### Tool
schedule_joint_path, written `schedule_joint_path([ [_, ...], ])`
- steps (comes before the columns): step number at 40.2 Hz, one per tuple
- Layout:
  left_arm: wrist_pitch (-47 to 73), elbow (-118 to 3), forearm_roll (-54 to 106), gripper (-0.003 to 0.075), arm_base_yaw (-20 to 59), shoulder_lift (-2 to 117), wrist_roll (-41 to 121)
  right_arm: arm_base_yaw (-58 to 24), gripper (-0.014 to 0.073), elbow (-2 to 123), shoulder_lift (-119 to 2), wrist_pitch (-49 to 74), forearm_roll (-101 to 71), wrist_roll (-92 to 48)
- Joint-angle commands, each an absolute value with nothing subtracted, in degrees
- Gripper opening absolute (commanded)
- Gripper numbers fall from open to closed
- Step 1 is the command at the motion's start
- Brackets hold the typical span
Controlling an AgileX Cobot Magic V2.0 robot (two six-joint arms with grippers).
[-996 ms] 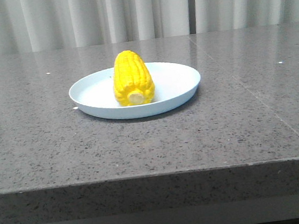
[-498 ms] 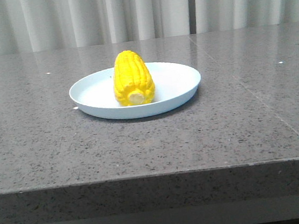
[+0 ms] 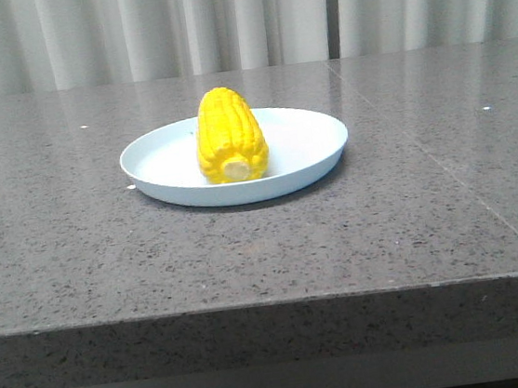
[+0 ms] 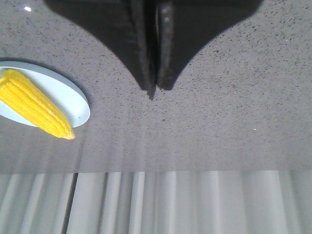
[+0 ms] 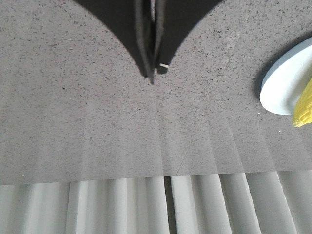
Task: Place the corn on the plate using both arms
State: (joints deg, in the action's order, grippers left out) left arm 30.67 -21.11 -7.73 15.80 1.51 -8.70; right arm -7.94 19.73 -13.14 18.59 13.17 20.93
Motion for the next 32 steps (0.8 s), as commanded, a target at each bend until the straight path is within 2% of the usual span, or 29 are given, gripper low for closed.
schedule_joint_path([
  [1, 25.75, -22.54, -8.07, -0.002, 15.79, 2.2, -9.16, -7.6, -0.0063, 21.15, -13.48, 13.72, 14.52, 20.3],
  [9, 25.42, -22.52, -8.07, -0.002, 15.79, 2.2, -9.16, -7.6, -0.0063, 21.15, -13.48, 13.72, 14.52, 20.3],
  [14, 20.56, -20.18, -7.58, -0.002, 15.17, 1.7, -6.04, -7.6, -0.0063, 21.15, -13.48, 13.72, 14.52, 20.3],
  [20, 15.15, -16.27, -3.29, -0.002, 11.0, -0.78, -1.5, -7.6, -0.0063, 21.15, -13.48, 13.72, 14.52, 20.3],
  [32, 12.02, -6.74, 0.36, -0.002, 2.42, -1.32, -1.5, -7.6, -0.0063, 21.15, -13.48, 13.72, 14.52, 20.3],
])
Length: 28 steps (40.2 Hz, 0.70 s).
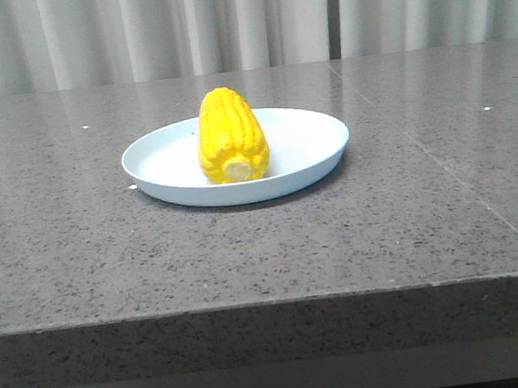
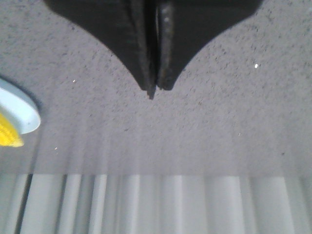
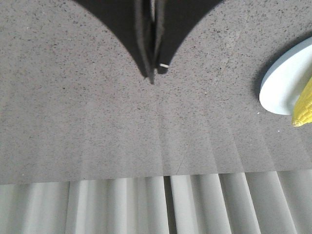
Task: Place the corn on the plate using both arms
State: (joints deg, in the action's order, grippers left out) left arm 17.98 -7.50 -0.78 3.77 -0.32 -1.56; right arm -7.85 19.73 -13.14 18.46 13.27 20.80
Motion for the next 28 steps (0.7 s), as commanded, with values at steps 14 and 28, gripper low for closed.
schedule_joint_path([
  [14, 3.54, 1.79, 0.36, -0.002, 2.1, -1.32, -1.5, -7.6, -0.0063, 21.15, -13.48, 13.72, 14.52, 20.3],
  [28, 3.54, 1.79, 0.36, -0.002, 2.1, -1.32, -1.5, -7.6, -0.0063, 21.15, -13.48, 13.72, 14.52, 20.3],
])
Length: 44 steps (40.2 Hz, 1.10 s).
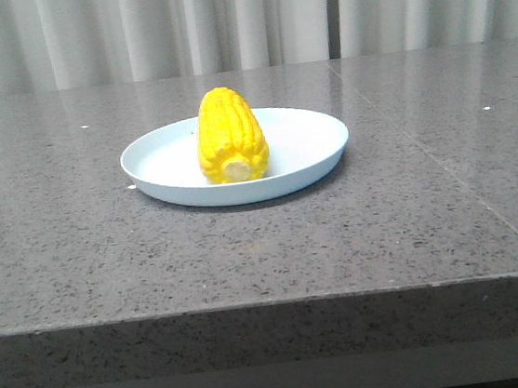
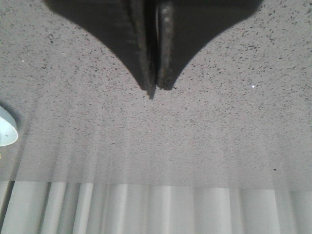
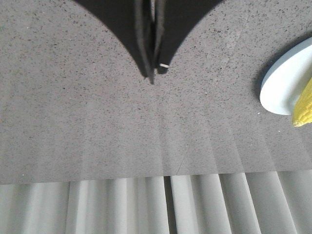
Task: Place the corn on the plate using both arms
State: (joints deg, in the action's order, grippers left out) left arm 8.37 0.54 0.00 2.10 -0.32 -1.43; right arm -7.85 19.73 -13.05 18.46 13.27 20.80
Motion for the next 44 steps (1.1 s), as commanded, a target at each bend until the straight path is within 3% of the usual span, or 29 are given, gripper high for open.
schedule_joint_path([
  [1, 3.54, 1.79, 0.36, -0.002, 2.1, -1.32, -1.5, -7.6, -0.0063, 21.15, -13.48, 13.72, 14.52, 20.3],
  [29, 3.54, 1.79, 0.36, -0.002, 2.1, -1.32, -1.5, -7.6, -0.0063, 20.78, -13.48, 12.95, 14.35, 19.99],
  [39, 3.54, 1.79, 0.36, -0.002, 2.1, -1.32, -1.5, -5.95, -0.0063, 11.96, -12.42, 2.41, -1.23, 2.32],
  [44, 3.54, 1.79, 0.36, -0.002, 2.1, -1.32, -1.5, -4.51, -0.0063, 6.73, -8.21, 2.19, -5.87, 1.22],
])
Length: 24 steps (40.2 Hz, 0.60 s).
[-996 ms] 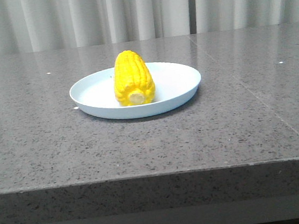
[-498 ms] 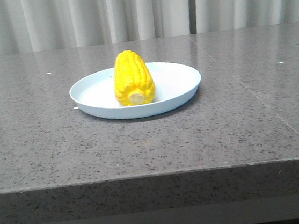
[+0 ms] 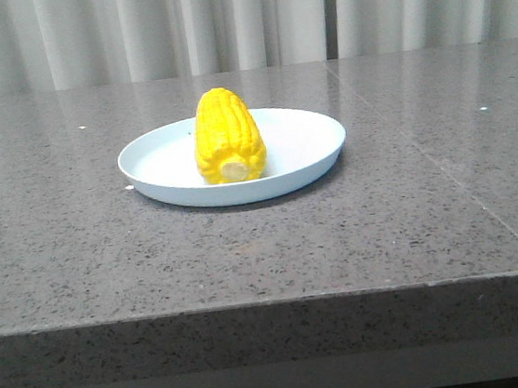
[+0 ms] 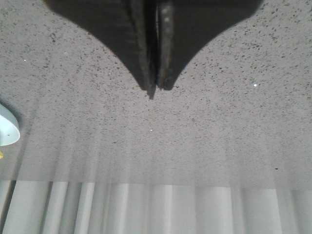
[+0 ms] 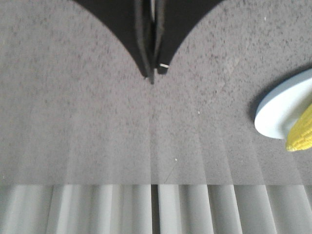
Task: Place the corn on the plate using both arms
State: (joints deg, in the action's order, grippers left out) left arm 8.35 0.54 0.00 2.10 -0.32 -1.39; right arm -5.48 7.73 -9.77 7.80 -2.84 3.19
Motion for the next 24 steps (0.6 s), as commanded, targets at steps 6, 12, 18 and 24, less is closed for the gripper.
schedule_joint_path([
  [6, 3.54, 1.79, 0.36, -0.002, 2.1, -1.32, -1.5, -2.7, -0.0063, 1.23, -3.75, 2.24, -7.77, 1.22],
  [12, 3.54, 1.79, 0.36, -0.002, 2.1, -1.32, -1.5, -2.61, -0.0063, -0.28, -0.43, 3.96, -7.97, 1.22],
  [18, 3.54, 1.79, 0.36, -0.002, 2.1, -1.32, -1.5, -2.57, -0.0063, -0.28, 1.6, 4.67, -7.97, 1.22],
  [24, 3.54, 1.79, 0.36, -0.002, 2.1, -1.32, -1.5, -2.5, -0.0063, -0.28, 1.6, 5.07, -7.97, 1.22],
])
